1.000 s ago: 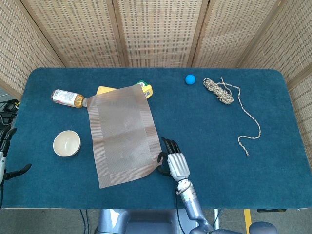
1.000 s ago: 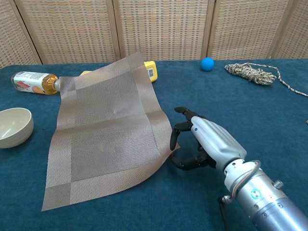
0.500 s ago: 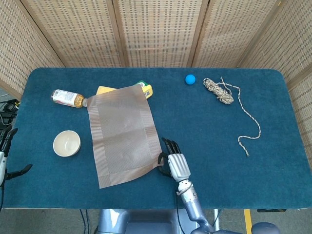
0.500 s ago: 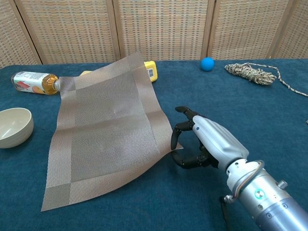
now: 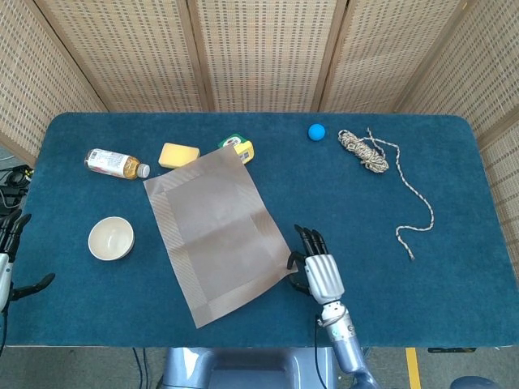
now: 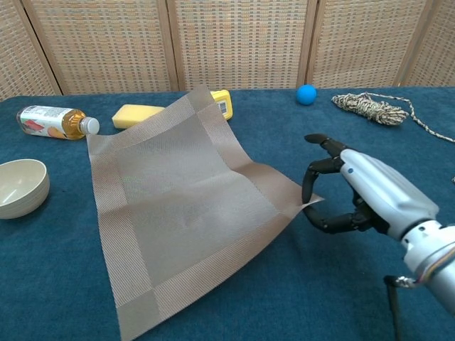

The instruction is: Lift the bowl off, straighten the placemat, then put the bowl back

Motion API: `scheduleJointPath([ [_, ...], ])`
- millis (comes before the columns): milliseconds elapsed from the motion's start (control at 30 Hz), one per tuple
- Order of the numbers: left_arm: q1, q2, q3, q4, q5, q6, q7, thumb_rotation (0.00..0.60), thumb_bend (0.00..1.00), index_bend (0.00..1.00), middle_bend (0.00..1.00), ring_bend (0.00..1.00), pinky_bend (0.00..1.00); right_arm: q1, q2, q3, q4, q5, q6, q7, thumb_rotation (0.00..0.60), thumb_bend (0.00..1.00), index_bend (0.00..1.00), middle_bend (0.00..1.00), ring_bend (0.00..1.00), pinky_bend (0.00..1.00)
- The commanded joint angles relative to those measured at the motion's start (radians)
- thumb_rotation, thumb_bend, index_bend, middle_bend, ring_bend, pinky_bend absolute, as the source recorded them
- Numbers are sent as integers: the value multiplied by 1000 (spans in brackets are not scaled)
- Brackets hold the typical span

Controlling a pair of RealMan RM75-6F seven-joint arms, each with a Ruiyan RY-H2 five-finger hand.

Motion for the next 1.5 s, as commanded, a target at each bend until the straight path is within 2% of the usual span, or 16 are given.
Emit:
scheduleJointPath([
  [33,2,-1,2,-3,5,5,4,600,117,0,0,0,0,-32,66,-24,-43,-27,40,-6,600,643,660,115,0,0],
  [233,5,-3,7,-10,18,13,22,600,116,0,0,0,0,-70,192,-50,-86,-67,90,16,600,642,666,120,0,0],
  [533,9,-2,2,-11,11,20,18,600,116,0,0,0,0,-82,312,-32,-67,-42,66,37,600,642,669,126,0,0],
  [1167,5,-1,-2,-8,-3,7,23,600,116,0,0,0,0,-17,423,56,117,75,-100,79,600,637,678,149,0,0],
  [1500,3,-4,-3,-7,-8,2,30,600,115,0,0,0,0,53,447,72,121,40,-127,-44,600,617,656,147,0,0],
])
